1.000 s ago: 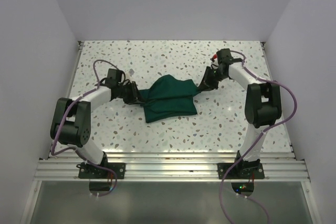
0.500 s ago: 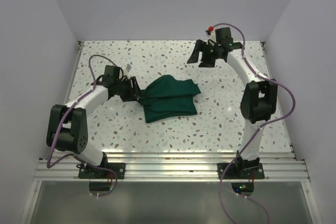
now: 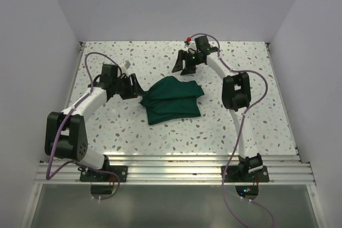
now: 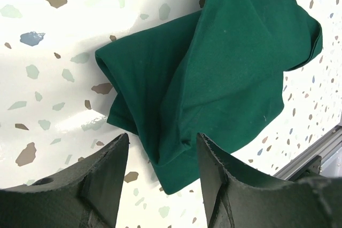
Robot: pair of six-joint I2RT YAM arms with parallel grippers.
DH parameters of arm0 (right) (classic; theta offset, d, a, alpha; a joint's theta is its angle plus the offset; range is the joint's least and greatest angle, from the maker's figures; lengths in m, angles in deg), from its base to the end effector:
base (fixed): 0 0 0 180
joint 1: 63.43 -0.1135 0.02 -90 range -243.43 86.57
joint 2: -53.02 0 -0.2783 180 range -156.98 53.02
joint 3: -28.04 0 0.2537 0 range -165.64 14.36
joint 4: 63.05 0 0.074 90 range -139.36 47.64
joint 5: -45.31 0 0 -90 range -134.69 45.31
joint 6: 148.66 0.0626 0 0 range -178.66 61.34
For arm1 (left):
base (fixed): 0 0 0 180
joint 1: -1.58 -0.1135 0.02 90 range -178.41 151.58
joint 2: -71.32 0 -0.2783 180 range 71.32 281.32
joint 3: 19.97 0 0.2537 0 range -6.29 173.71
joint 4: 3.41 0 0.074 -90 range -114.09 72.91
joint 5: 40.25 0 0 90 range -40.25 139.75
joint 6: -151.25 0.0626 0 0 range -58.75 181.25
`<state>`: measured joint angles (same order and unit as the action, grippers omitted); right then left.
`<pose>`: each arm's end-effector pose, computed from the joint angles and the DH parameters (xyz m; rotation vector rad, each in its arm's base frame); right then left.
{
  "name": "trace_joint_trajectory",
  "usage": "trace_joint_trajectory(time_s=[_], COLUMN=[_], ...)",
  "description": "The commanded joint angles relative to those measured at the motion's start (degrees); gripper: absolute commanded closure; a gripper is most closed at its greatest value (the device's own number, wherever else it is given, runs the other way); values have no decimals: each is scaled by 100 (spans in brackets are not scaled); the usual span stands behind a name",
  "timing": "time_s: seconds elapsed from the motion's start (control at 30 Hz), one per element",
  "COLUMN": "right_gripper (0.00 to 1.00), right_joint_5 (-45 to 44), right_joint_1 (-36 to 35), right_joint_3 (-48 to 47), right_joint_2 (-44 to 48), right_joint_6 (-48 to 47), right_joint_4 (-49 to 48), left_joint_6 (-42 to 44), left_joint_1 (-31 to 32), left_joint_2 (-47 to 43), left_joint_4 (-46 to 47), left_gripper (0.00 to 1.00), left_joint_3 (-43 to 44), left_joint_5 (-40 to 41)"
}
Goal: Prepare the surgical pack
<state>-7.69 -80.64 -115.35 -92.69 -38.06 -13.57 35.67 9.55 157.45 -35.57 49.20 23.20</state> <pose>0.5430 0.2076 0.1626 -0.2164 2.5173 1.0761 0.3219 -0.0733 0.2189 -0.1632 2.4703 -0.8223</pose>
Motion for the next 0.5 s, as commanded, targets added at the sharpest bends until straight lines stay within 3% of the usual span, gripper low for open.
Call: trace_joint_trajectory(time_s=[0.0, 0.47], right_gripper=[30, 47], right_joint_5=[89, 54], right_joint_1=[-185, -450], right_joint_3=[-274, -63], right_joint_2=[78, -186], right_joint_6=[-223, -285], right_joint_4=[253, 429], left_joint_6=[203, 194], left_joint_1=[-137, -296], left_joint_2=[-193, 18], left_joint_4=[240, 345], left_gripper=[43, 43], left_joint_3=[-64, 15], left_joint_5=[-167, -439])
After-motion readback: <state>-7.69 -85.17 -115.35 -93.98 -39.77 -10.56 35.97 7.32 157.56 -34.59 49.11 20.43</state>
